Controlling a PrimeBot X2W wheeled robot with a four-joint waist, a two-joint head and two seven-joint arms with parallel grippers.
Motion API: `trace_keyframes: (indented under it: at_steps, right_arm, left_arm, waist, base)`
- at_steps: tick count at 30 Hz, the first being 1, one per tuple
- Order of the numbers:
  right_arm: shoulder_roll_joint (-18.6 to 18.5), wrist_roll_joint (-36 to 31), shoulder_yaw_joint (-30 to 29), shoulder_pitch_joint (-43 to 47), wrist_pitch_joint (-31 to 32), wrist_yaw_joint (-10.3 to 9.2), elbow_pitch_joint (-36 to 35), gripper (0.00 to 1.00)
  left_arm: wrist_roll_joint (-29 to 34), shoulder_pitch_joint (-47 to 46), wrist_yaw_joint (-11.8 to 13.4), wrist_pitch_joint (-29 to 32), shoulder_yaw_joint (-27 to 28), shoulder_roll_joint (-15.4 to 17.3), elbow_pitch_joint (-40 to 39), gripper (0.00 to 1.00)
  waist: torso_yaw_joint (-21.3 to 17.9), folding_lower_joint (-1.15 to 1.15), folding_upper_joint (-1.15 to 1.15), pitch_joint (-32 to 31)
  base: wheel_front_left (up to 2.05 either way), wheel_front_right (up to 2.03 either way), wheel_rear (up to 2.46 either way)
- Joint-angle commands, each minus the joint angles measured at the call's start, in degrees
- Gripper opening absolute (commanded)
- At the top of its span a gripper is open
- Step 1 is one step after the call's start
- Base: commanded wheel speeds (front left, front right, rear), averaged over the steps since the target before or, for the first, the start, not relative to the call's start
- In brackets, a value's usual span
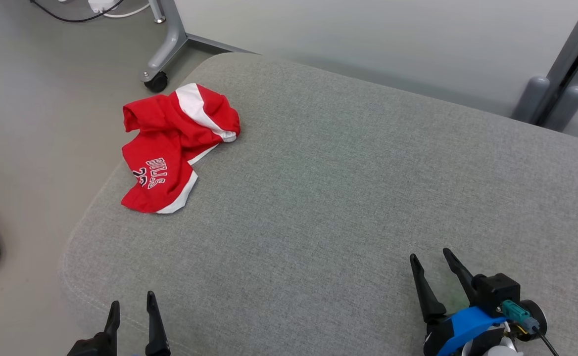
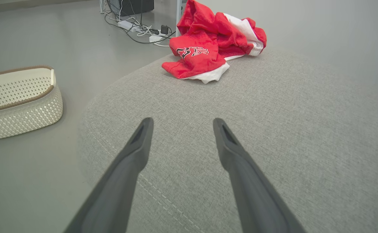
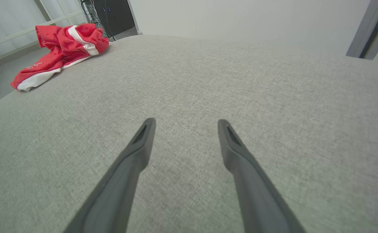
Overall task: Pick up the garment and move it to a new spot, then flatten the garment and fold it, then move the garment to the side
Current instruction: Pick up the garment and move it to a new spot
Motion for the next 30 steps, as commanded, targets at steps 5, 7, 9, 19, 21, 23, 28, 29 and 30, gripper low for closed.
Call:
trace_keyframes:
  at_steps: [5, 7, 9, 19, 21, 23, 28, 29, 30]
  right_arm:
    - [-0.11, -0.7, 0.62, -1.13, -0.01, 0.0, -0.61, 1.0]
    - [-0.11, -1.06, 0.73, -1.53, -0.01, 0.0, -1.14, 1.0]
    - [-0.17, -1.48, 0.85, -2.06, -0.02, 0.0, -2.14, 1.0]
    - [-4.74, -0.74, 3.93, -5.47, -0.02, 0.0, -9.27, 1.0]
    - [-5.67, -0.37, 4.6, -6.13, -0.02, 0.0, -10.85, 1.0]
    - [-6.63, -0.14, 5.09, -6.77, -0.02, 0.0, -12.25, 1.0]
    - [-8.75, 0.68, 5.28, -7.74, -0.01, -0.01, -14.73, 1.0]
    - [-8.75, 0.68, 5.28, -7.74, -0.01, -0.01, -14.73, 1.0]
    - [-9.18, 0.77, 5.18, -7.77, -0.01, -0.01, -15.02, 1.0]
  left_arm:
    - [-1.26, -0.86, -0.55, 0.0, 0.96, -0.02, 0.02, 1.0]
    - [-1.62, -2.35, -0.83, 0.01, 1.84, 0.02, 0.33, 1.0]
    - [-1.34, -4.14, -1.49, 0.0, 2.94, 0.0, 0.67, 1.0]
    - [3.41, -19.5, -6.07, 0.01, 12.05, 0.46, 5.55, 1.0]
    - [4.13, -22.78, -6.64, 0.01, 13.22, 1.03, 7.76, 1.0]
    - [5.15, -25.69, -7.1, 0.0, 13.35, 1.62, 10.11, 1.0]
    - [5.63, -32.62, -8.01, 0.01, 14.36, 3.93, 19.18, 1.0]
    - [5.63, -32.62, -8.01, 0.01, 14.36, 3.93, 19.18, 1.0]
    - [5.86, -33.88, -8.01, 0.01, 14.19, 4.44, 21.6, 1.0]
  waist:
    - [-0.68, 0.0, 0.0, 0.61]
    - [-1.25, 0.0, 0.0, 1.3]
    - [-1.87, 0.0, 0.0, 2.35]
    - [-4.85, 0.0, 0.0, 10.14]
    - [-5.61, 0.0, 0.0, 11.59]
    - [-6.33, 0.0, 0.0, 12.92]
    - [-8.34, 0.0, 0.0, 15.86]
    - [-8.34, 0.0, 0.0, 15.86]
    - [-8.68, 0.0, 0.0, 16.34]
  base:
    - [0.0, 0.0, 0.0]
    - [0.0, 0.0, 0.0]
    - [0.0, 0.0, 0.0]
    - [0.0, 0.0, 0.0]
    - [0.0, 0.0, 0.0]
    - [0.0, 0.0, 0.0]
    - [0.0, 0.0, 0.0]
    - [0.0, 0.0, 0.0]
    - [0.0, 0.0, 0.0]
